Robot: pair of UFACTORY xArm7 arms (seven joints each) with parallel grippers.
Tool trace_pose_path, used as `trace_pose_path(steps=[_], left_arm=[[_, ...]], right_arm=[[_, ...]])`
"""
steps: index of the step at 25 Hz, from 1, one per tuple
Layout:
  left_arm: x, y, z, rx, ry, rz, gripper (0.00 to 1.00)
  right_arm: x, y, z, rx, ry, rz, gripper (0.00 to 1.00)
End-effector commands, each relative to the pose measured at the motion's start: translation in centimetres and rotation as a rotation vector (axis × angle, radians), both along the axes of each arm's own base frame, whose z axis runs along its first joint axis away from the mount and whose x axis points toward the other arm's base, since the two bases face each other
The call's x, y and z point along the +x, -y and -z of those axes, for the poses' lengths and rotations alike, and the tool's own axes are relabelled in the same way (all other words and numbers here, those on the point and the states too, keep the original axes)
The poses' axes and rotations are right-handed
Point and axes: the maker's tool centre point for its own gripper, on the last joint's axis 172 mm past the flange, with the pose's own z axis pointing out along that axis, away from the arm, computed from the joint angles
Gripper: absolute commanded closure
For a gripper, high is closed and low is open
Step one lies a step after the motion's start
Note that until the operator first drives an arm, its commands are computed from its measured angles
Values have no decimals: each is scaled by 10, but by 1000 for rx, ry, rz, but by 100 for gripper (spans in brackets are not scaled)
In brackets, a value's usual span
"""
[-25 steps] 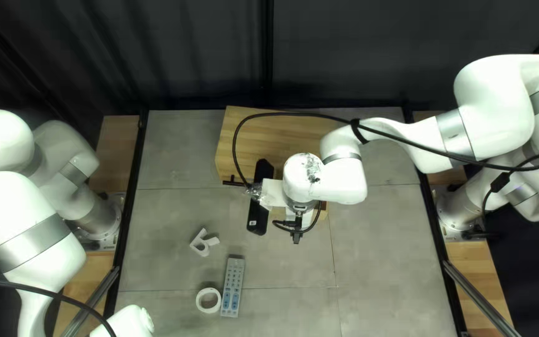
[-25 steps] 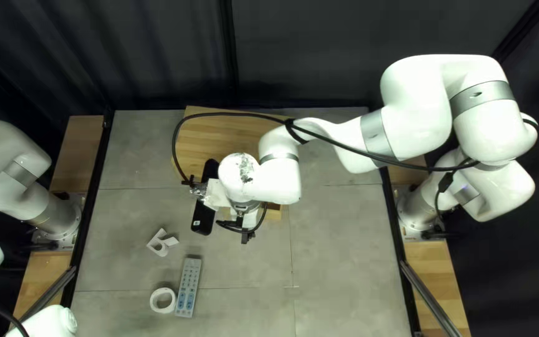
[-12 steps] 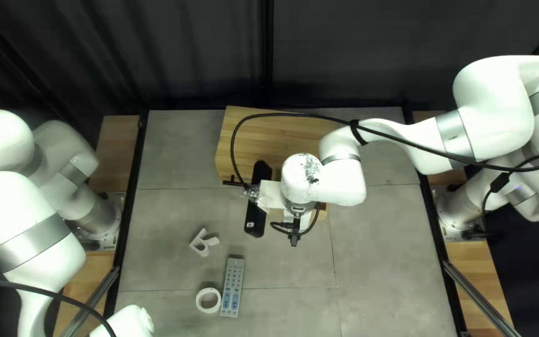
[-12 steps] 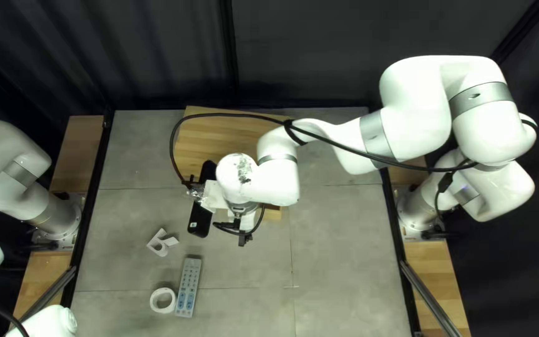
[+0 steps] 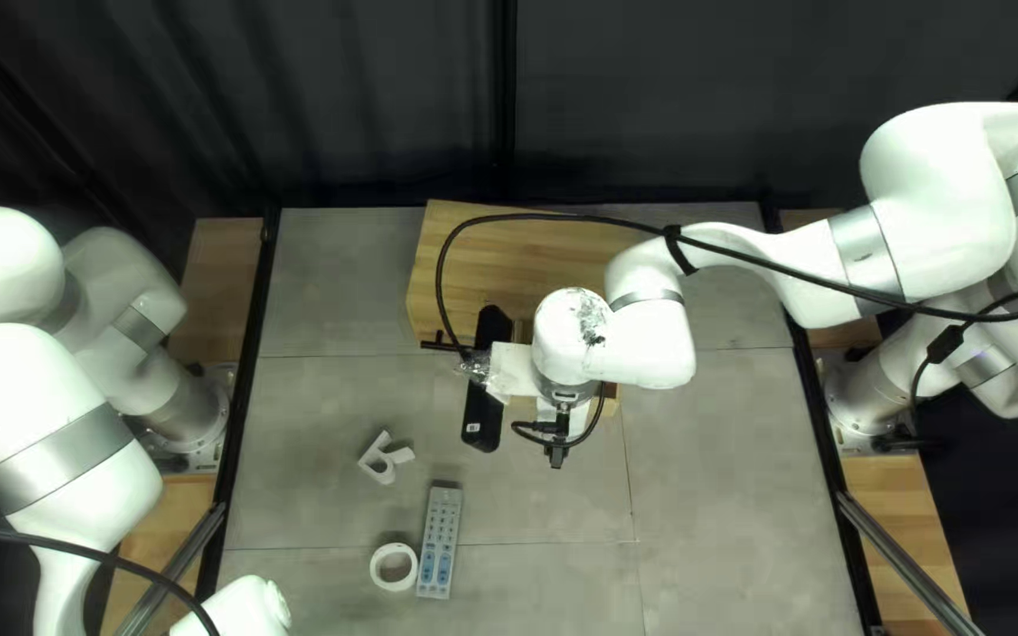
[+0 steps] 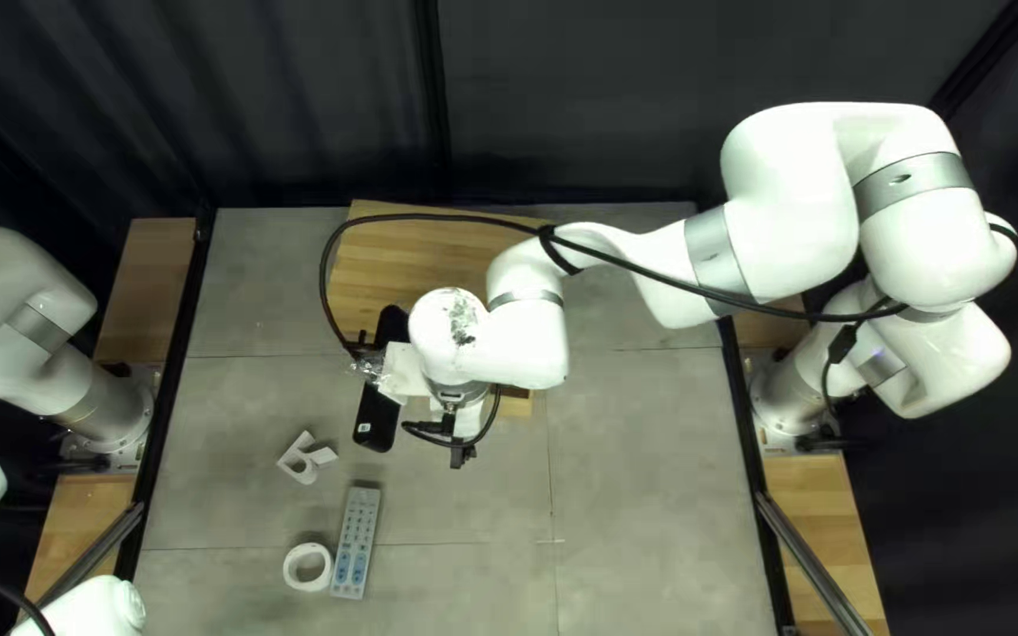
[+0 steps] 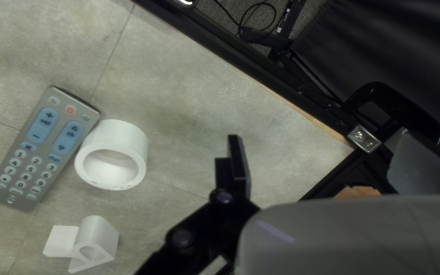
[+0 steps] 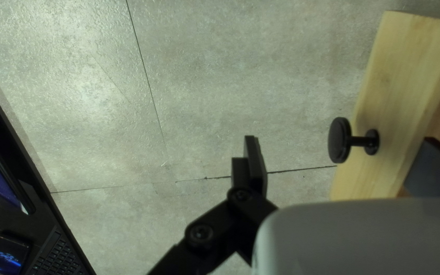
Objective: Open drawers and place objects into drawer and close
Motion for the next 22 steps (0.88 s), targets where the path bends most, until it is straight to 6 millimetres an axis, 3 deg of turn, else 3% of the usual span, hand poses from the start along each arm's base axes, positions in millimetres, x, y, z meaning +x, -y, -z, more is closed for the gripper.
trace_pose_path(steps=[1,22], left_arm=[[0,0,0,0,0,0,0],[0,0,0,0,0,0,0]], right_arm=[[1,-1,0,4,1,-3,0],[5,-5,-8,11,4,-20,0]])
